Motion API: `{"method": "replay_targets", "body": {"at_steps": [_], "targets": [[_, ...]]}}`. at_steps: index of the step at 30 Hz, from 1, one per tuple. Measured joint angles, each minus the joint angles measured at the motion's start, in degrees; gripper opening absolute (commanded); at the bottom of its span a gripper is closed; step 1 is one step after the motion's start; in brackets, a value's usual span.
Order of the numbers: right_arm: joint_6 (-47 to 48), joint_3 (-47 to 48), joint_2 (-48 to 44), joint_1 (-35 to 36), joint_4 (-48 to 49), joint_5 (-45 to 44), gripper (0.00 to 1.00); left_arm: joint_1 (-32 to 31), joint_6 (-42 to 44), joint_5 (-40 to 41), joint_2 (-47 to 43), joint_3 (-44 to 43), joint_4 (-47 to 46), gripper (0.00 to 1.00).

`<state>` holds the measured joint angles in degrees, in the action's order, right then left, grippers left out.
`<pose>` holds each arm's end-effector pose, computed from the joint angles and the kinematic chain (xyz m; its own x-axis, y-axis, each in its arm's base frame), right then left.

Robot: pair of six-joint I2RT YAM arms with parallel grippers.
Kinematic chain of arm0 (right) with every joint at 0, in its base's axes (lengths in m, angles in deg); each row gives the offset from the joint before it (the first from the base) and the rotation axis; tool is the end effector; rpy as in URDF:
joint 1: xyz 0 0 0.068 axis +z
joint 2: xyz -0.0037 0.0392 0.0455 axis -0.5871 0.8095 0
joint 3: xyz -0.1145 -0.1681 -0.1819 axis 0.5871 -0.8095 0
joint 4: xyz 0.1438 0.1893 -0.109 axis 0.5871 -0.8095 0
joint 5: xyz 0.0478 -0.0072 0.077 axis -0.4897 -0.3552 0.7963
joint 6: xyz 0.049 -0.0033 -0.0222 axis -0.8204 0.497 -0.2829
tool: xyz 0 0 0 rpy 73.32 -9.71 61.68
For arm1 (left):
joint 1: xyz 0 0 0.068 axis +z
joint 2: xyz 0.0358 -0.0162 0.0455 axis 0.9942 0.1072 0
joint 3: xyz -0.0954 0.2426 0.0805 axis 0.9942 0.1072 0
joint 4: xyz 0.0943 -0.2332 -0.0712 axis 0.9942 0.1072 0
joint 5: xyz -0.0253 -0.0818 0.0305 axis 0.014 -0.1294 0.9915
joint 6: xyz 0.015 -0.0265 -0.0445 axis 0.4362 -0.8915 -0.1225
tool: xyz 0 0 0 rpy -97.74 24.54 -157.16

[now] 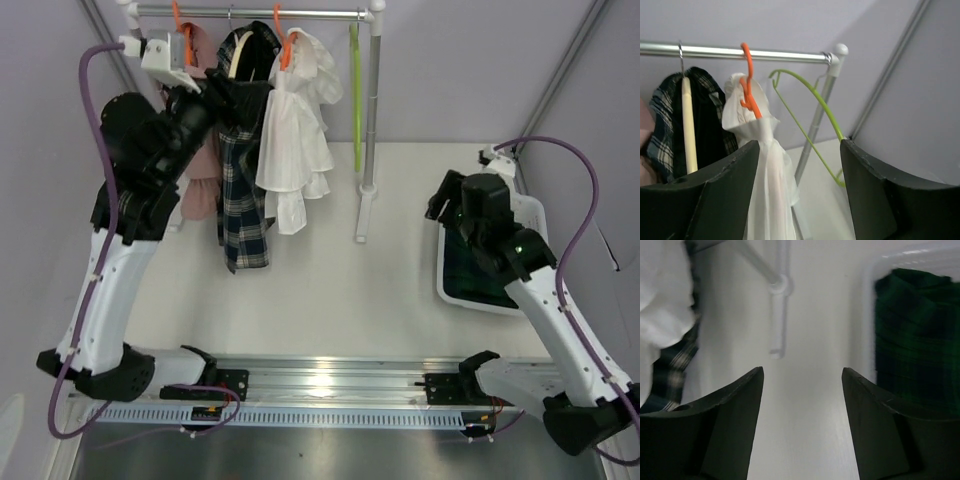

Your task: Place the skirt on the hanger

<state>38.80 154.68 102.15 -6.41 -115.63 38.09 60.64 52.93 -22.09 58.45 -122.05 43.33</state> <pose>0.1840 0.0876 0.4067 -0.3975 0.2585 -0.8805 0.0582 0.9647 0.2570 0.2156 -0.0941 0.5792 0.0863 -0.3160 -0.9448 0.4679 0.8501 -0.2416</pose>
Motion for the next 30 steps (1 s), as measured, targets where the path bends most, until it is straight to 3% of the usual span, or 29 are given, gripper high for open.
{"method": "replay_targets", "body": {"at_steps": [6, 9, 19, 27, 30], "targets": [[-1.11, -4.92, 6.01, -24.48, 0.42, 10.05, 0.67, -0.22, -3.32, -6.29, -12.81, 15.43, -0.5, 0.7], [-1.42, -8.15, 9.68, -29.94, 0.68, 12.61, 0.67, -1.14, -4.87, -8.66, -18.01, 23.17, -0.11, 0.69], [-2.6, -20.46, 12.26, -30.42, 2.45, 14.29, 0.77, -6.49, -7.65, -13.73, -27.08, 45.35, 1.51, 0.7], [-4.09, -24.26, 15.56, -25.44, 4.87, 13.18, 0.81, -6.97, -7.61, -16.41, -29.0, 49.96, 2.05, 0.7], [-4.31, -24.79, 18.53, -25.22, 6.6, 12.85, 0.73, -7.02, -7.58, -17.03, -28.96, 50.47, 1.79, 0.69]]}}
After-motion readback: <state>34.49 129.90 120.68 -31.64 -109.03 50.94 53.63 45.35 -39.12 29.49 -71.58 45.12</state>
